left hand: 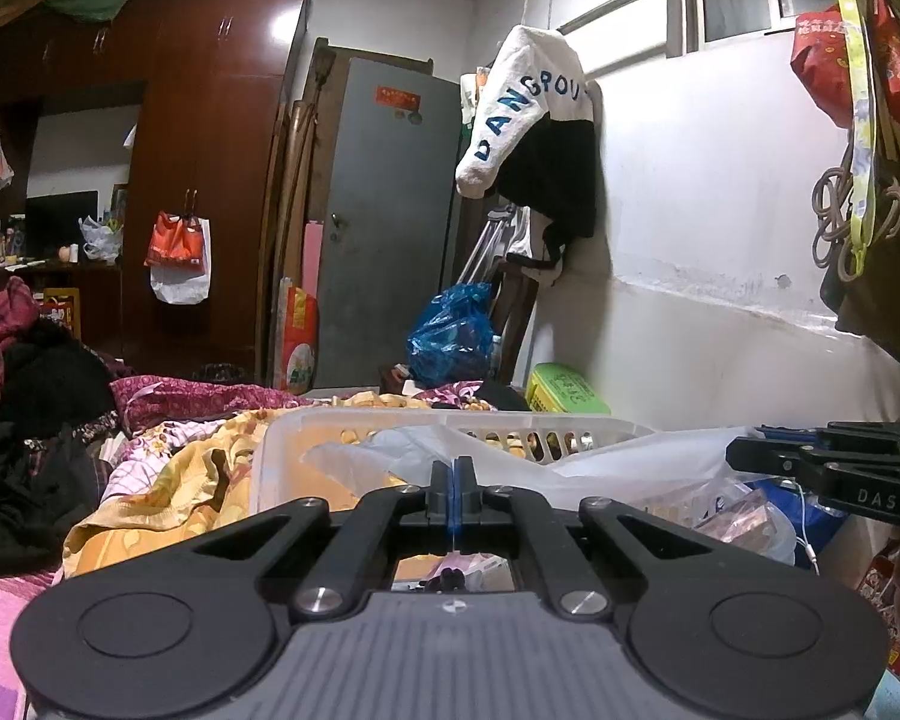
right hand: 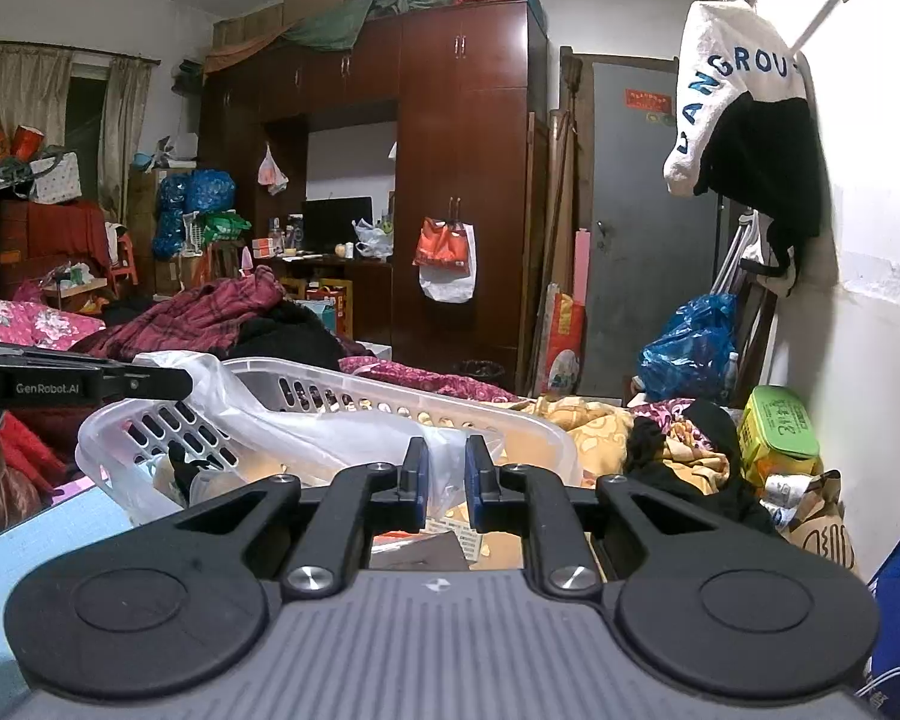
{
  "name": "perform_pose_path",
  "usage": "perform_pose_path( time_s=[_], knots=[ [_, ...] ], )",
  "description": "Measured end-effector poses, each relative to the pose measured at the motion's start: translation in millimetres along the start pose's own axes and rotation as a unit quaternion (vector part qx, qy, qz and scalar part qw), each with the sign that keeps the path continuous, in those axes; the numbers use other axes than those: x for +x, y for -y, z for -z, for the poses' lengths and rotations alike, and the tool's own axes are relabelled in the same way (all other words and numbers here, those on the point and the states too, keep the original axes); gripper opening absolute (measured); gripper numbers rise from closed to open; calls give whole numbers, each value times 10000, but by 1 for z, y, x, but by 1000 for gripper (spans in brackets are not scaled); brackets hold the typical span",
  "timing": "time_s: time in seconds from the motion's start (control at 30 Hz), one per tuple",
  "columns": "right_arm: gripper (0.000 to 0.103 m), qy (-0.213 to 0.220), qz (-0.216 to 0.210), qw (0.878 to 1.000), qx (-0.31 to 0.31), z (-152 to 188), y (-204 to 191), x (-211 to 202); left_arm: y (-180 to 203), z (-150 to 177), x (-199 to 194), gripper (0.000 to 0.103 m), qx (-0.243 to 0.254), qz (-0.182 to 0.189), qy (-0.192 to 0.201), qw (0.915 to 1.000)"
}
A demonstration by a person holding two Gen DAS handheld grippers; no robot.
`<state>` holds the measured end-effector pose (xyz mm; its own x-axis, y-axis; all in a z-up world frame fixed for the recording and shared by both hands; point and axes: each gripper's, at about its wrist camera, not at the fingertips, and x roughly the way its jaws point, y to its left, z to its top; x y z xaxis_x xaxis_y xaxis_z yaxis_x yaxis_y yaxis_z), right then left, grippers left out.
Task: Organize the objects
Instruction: 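Lift the plastic bag with both tools and lower it into the basket, then open both tools and move them to the purple tissue pack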
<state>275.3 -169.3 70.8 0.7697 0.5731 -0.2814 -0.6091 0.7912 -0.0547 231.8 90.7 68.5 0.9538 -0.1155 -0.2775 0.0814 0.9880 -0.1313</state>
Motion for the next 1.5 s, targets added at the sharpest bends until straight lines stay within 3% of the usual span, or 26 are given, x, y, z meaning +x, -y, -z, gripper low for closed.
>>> perform_pose_path(
  time_s=[0.5,0.63,0.7,0.77,0.8,0.87,0.9,0.97,1.07,1.2,1.27,1.5],
  knots=[
    [14,-113,-8,9999,-1,-4,7,10,1,5,6,3,-22,-42,-76,10000],
    [16,-163,26,9999,-32,-2,6,14,3,5,7,10,43,-150,-49,9999],
    [21,-175,44,9998,-4,-1,6,15,4,5,6,15,56,-239,-11,9997],
    [32,-135,118,9998,-3,-1,6,14,5,4,4,40,76,-370,59,9993],
    [36,-109,176,9998,-31,-1,5,13,6,4,1,47,125,-433,131,9989],
    [62,-39,167,9999,25,-2,4,9,10,3,-6,78,289,-546,272,9977],
    [68,11,178,9998,45,-3,4,6,12,2,-9,82,376,-562,331,9972],
    [95,163,271,9995,17,-4,1,-3,18,2,-17,83,556,-629,423,9956],
    [103,369,339,9987,64,-4,-2,-23,28,4,-37,83,746,-611,493,9941],
    [103,398,114,9987,307,6,-2,-52,37,18,-75,84,848,-483,544,9937],
    [103,349,-26,9984,434,19,-3,-64,36,31,-88,89,779,-396,451,9952],
    [103,-178,-348,9971,649,70,-7,-58,26,78,-72,89,533,-62,-370,9979]
  ],
)
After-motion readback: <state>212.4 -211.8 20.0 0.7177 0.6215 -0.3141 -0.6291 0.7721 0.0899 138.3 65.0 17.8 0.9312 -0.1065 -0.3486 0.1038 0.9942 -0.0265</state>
